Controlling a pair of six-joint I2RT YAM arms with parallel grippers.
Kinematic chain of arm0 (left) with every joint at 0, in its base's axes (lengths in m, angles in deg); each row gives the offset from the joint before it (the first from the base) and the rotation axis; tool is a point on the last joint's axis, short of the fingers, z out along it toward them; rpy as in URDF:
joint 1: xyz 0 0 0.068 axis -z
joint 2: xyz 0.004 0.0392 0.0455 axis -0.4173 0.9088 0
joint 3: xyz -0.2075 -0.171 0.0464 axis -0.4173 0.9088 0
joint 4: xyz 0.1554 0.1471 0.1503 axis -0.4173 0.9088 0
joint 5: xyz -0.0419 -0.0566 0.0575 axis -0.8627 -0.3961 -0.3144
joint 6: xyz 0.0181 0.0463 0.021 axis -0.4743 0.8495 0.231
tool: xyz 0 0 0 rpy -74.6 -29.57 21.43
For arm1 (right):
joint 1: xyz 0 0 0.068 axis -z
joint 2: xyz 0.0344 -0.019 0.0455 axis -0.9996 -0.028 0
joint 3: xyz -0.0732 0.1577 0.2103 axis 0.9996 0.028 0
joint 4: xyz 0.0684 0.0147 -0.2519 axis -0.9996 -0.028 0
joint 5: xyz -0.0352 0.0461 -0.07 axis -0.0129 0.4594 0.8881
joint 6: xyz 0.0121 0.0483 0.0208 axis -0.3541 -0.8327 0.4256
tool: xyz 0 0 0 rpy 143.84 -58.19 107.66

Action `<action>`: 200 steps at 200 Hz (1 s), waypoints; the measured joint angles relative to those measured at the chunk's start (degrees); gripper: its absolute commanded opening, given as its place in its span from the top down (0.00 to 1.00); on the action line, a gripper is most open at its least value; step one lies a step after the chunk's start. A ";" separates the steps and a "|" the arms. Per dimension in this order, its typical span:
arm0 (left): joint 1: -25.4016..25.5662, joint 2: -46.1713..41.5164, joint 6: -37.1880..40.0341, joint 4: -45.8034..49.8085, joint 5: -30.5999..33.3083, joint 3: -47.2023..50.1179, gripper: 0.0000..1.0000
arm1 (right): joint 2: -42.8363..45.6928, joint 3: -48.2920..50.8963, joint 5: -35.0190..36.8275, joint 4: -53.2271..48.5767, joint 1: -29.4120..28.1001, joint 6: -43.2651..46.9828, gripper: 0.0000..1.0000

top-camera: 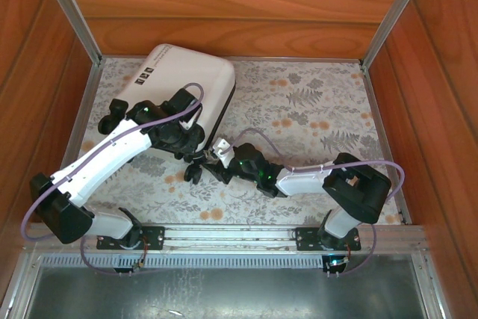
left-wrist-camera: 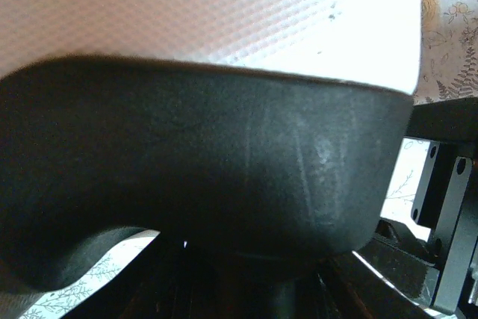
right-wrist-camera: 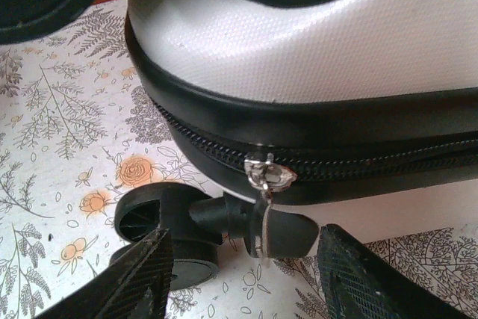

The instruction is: Pack the luggage

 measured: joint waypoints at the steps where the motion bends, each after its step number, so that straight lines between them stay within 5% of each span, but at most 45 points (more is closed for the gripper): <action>1: 0.00 -0.02 0.00 0.00 0.00 0.00 1.00 | 0.00 0.00 0.00 0.04 0.02 0.00 0.48; 38: 0.00 -0.42 0.00 0.57 -0.02 0.00 1.00 | -0.17 -0.28 0.00 0.87 0.79 0.22 0.53; 71: 0.00 -0.55 0.00 0.83 -0.02 0.00 1.00 | -1.62 -1.55 -0.31 1.27 1.07 0.44 0.68; 134: 0.00 -0.55 0.02 0.92 0.00 0.00 1.00 | -2.08 -1.86 -1.97 0.70 1.42 0.11 0.72; 200: 0.00 -0.55 0.04 0.96 -0.04 0.02 1.00 | -1.95 -2.62 -5.88 -1.27 1.40 0.04 1.00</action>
